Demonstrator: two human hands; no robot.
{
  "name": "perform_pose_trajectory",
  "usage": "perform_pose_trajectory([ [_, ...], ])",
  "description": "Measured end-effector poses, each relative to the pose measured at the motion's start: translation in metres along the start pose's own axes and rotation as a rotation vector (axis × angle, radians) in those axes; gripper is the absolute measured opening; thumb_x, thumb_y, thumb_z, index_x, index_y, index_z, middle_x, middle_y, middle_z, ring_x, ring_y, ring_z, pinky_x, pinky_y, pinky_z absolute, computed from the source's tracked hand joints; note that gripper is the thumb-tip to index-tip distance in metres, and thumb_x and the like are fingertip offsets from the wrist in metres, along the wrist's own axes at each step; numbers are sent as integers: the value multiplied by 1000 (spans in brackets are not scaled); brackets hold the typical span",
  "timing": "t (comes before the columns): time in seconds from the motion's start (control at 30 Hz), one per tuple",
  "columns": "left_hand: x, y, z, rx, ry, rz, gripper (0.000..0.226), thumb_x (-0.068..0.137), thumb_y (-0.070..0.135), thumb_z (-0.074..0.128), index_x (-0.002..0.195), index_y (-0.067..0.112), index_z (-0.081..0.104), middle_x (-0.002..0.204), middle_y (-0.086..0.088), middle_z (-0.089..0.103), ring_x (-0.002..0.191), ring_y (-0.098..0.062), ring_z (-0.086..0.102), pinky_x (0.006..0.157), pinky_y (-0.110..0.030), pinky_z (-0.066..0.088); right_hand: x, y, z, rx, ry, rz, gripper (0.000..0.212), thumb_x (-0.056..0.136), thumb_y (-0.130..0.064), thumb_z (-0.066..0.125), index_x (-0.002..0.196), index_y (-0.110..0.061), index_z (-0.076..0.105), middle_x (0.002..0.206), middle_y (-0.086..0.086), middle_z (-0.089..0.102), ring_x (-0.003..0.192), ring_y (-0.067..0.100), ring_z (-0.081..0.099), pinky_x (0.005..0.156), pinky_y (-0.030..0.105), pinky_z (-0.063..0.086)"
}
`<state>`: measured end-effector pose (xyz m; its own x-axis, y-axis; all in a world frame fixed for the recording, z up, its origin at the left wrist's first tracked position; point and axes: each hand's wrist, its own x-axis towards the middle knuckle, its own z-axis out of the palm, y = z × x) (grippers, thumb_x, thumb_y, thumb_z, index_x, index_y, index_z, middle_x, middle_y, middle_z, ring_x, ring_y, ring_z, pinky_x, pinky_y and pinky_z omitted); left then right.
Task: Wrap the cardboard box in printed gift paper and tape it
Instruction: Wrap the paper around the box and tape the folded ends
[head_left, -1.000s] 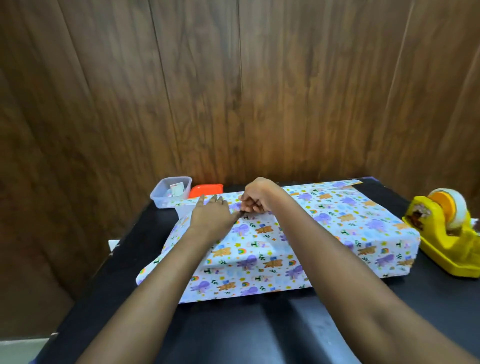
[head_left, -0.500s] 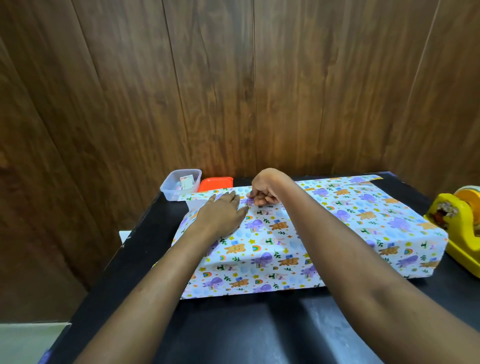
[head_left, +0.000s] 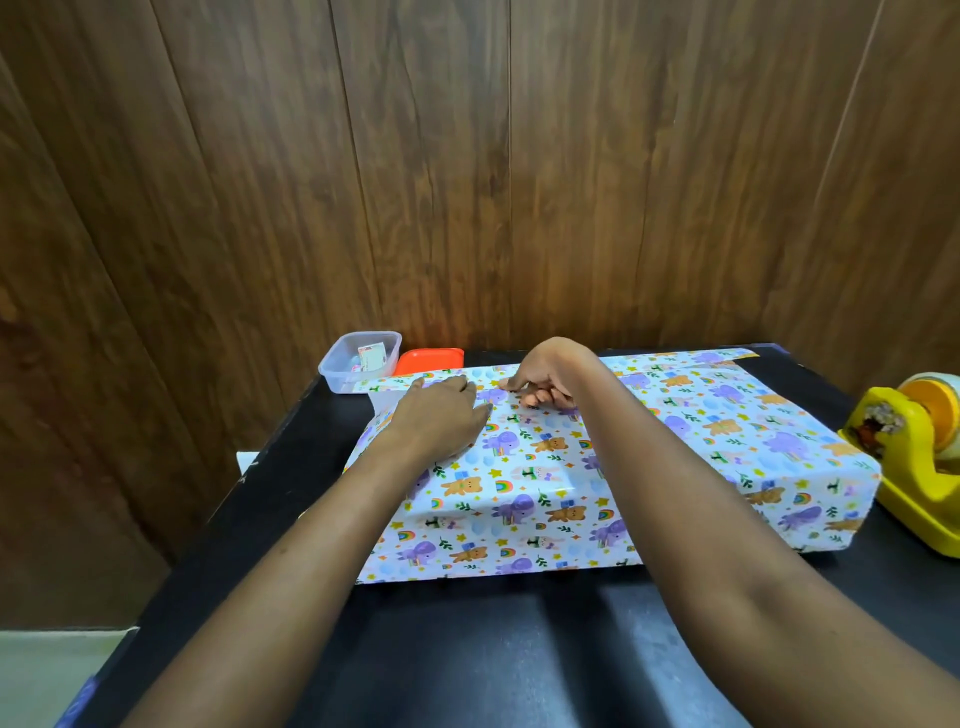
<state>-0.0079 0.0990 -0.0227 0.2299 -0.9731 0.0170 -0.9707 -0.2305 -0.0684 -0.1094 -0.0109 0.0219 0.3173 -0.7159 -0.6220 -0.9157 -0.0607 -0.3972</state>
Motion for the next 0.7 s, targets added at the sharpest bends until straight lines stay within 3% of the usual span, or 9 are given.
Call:
perform_pose_trajectory([
  [0.27, -1, 1, 1, 3, -4, -14, 55, 101, 39, 20, 148, 11, 22, 156, -3, 18, 141, -22, 25, 115, -44, 15, 1, 17, -10, 123, -26, -42, 33, 96, -33, 51, 71, -12, 56, 39, 0, 53, 31, 6, 43, 34, 10, 26],
  [0.33, 0, 4, -1, 12, -31, -18, 53, 102, 38, 19, 149, 13, 19, 157, -4, 15, 142, -23, 21, 115, -45, 14, 1, 10, -6, 143, 9, -42, 41, 93, -42, 53, 71, -8, 54, 38, 0, 55, 32, 7, 44, 34, 12, 28],
  [0.47, -1, 7, -2, 3, -32, -26, 52, 102, 36, 19, 149, 15, 19, 157, -4, 15, 142, -22, 20, 116, -46, 13, 4, -13, 3, -41, -25, 22, 62, 95, -48, 44, 56, -3, 57, 32, 2, 45, 32, 9, 38, 30, 15, 25],
  [0.6, -3, 7, -6, 8, -83, -60, 53, 102, 37, 18, 150, 15, 17, 158, -1, 10, 144, -18, 15, 116, -47, 8, 7, -1, -4, 38, -2, -27, 40, 99, -33, 45, 67, -11, 53, 37, 1, 55, 26, 7, 46, 36, 14, 30],
  [0.7, -14, 21, -13, -74, -36, -77, 50, 101, 39, 24, 135, 7, 42, 148, -7, 36, 134, -23, 35, 113, -44, 20, 9, 30, -20, 287, 106, -113, 33, 100, -21, 44, 71, -6, 54, 39, 4, 59, 31, 8, 52, 37, 14, 33],
])
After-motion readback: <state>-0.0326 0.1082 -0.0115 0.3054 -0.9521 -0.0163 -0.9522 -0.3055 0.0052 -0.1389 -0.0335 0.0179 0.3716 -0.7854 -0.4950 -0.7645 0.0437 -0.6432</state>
